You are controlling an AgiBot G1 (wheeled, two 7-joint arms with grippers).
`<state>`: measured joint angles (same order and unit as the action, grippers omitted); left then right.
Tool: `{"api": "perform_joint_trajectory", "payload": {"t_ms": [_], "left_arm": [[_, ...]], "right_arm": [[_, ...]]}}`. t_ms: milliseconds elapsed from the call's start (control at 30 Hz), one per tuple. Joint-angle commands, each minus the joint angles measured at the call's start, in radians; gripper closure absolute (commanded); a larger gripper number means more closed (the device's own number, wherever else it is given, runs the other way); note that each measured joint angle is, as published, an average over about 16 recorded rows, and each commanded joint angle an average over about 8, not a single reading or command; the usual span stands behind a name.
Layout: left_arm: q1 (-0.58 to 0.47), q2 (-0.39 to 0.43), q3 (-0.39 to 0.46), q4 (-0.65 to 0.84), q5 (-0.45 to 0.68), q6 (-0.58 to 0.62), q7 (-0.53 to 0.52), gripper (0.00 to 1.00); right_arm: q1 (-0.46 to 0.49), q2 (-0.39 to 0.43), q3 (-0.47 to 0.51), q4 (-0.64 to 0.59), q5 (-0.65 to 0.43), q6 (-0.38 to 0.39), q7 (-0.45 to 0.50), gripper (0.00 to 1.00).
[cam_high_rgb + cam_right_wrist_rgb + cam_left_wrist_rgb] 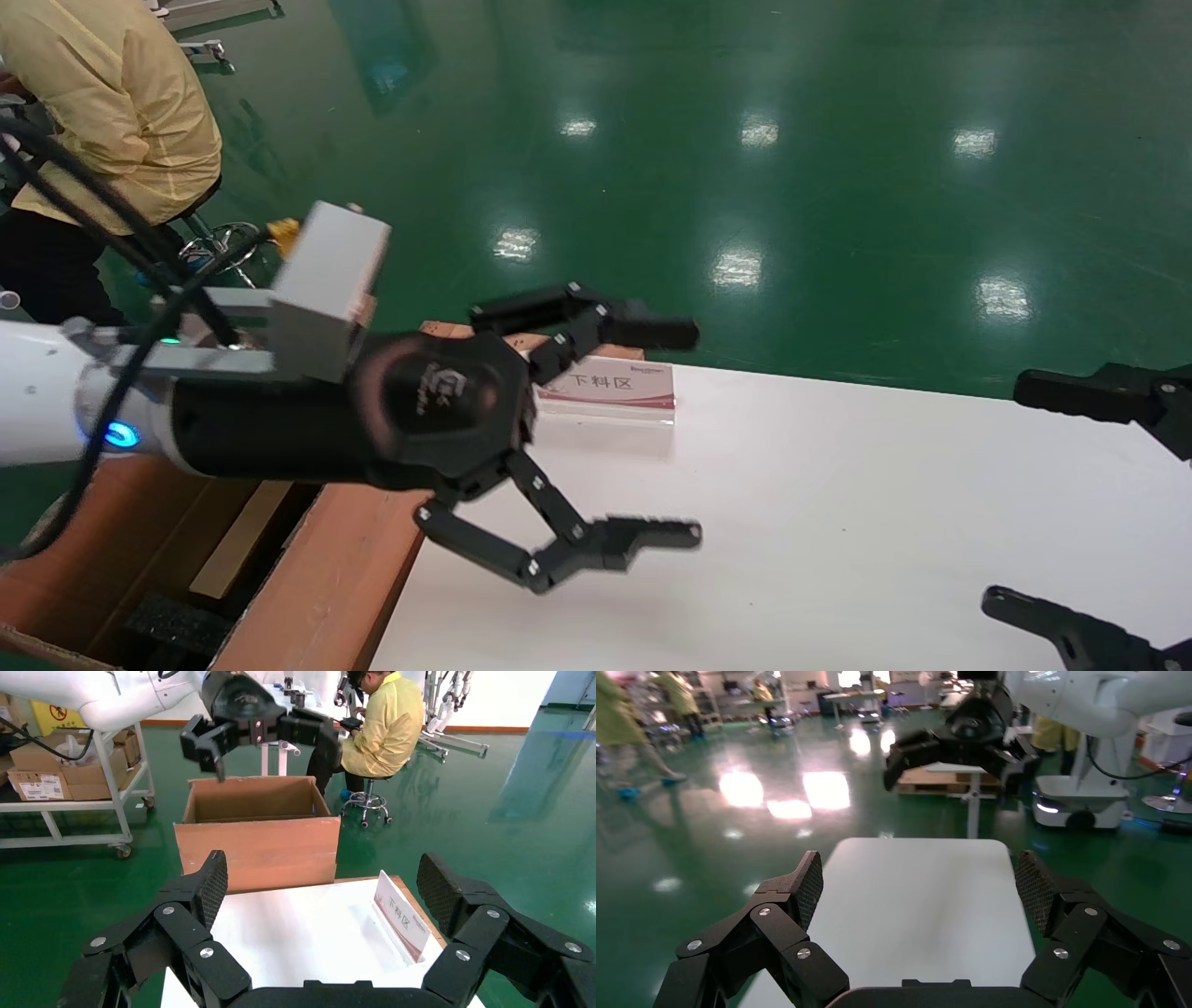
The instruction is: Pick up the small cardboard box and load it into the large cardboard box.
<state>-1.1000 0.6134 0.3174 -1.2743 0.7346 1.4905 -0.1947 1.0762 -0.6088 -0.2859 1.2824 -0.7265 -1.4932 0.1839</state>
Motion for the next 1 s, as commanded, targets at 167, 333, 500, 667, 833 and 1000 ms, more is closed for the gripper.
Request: {"api": "perform_joint_trajectory", "payload": {"t_ms": [167, 333, 500, 667, 833, 1000], "left_arm": [[0.025, -0.002, -0.037, -0.009, -0.004, 0.005, 0.008, 0.0], [0.025, -0.002, -0.037, -0.009, -0.005, 0.005, 0.008, 0.0], [0.025, -0.002, -0.036, -0.009, -0.005, 0.005, 0.008, 0.0], [0.026, -0.003, -0.039, -0.009, -0.005, 0.005, 0.008, 0.0], [0.03, -0.003, -0.045, -0.01, -0.006, 0.006, 0.009, 0.0], [0.029, -0.004, -0.043, -0.01, -0.006, 0.006, 0.009, 0.0]], "right_arm": [[0.0, -0.001, 0.002, 0.001, -0.001, -0.001, 0.001, 0.0], [-0.001, -0.001, 0.003, 0.001, -0.002, -0.001, 0.002, 0.0], [-0.001, -0.002, 0.005, 0.001, -0.003, -0.002, 0.003, 0.0], [-0.002, -0.002, 0.006, 0.002, -0.004, -0.002, 0.003, 0.0], [-0.002, -0.002, 0.006, 0.001, -0.004, -0.002, 0.004, 0.0], [-0.002, -0.002, 0.007, 0.002, -0.004, -0.002, 0.004, 0.0]]}}
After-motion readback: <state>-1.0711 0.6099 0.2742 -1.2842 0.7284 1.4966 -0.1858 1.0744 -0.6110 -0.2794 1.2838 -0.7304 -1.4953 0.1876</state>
